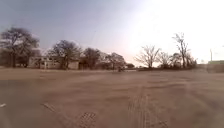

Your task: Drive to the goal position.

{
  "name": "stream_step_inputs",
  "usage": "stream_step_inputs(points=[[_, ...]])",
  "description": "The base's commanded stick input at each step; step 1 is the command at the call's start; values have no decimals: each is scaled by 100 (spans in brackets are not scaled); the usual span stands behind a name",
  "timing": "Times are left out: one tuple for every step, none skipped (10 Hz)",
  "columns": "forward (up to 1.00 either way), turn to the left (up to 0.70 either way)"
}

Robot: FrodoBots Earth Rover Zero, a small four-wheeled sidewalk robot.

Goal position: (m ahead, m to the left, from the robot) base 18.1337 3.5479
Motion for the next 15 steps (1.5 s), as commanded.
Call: stream_step_inputs(points=[[70, 0], [70, 0], [70, 0], [70, 0], [70, 0], [70, 0], [70, 0], [70, 0], [70, 0], [70, 0], [70, 0], [70, 0], [70, 0], [70, 0], [70, 0]])
